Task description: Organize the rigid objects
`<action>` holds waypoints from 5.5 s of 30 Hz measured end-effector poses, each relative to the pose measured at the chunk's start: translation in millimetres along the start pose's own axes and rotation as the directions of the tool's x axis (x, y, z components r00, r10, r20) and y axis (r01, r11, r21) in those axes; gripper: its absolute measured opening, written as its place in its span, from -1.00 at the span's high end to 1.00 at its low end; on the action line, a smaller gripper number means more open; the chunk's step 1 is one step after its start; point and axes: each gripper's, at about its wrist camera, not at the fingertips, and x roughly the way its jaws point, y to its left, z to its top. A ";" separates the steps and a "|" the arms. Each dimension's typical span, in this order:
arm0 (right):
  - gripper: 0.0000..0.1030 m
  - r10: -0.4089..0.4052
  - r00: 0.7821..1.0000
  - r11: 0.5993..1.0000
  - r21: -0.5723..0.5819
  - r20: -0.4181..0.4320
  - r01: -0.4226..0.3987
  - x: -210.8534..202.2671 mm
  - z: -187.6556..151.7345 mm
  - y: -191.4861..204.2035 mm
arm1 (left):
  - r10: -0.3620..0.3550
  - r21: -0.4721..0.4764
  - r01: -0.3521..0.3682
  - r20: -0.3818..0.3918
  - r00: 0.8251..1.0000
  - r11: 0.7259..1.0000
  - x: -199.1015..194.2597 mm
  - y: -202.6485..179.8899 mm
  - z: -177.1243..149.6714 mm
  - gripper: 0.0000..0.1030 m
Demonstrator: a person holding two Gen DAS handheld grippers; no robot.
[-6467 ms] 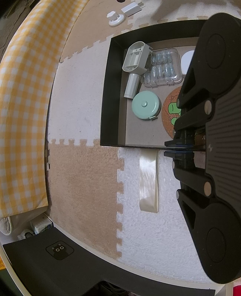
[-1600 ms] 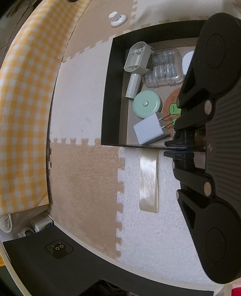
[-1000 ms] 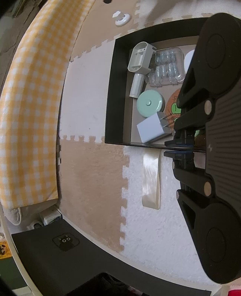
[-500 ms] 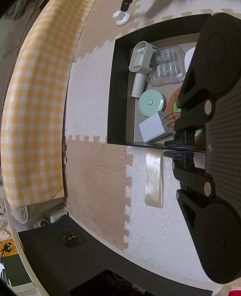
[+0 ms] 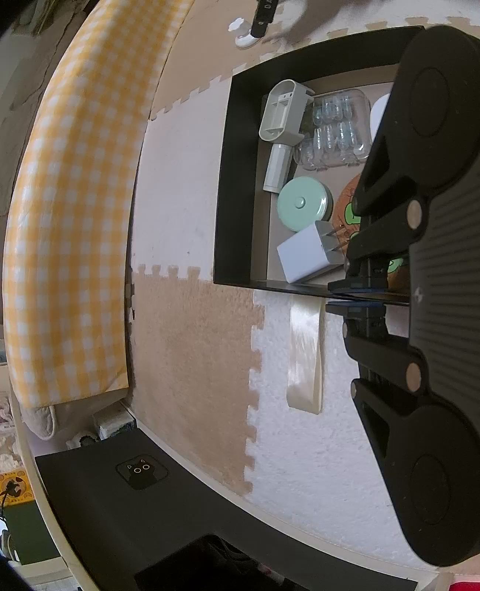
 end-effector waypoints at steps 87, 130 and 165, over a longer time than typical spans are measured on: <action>-0.80 0.460 0.883 0.858 -0.212 -0.094 -0.469 -164.4 33.6 147.9 | -0.037 -0.046 0.034 -0.058 0.998 0.998 6.4 4.4 2.3 0.91; -1.00 0.229 0.947 0.972 -0.005 0.228 -0.234 -333.0 -29.5 62.5 | -0.129 -0.003 0.138 0.325 0.937 0.990 -217.1 13.7 -59.3 -0.86; -1.00 0.155 0.949 0.988 -0.038 0.276 -0.150 -347.6 -49.6 71.2 | -0.116 0.031 0.114 0.449 0.886 0.993 -228.7 12.2 -81.4 -1.00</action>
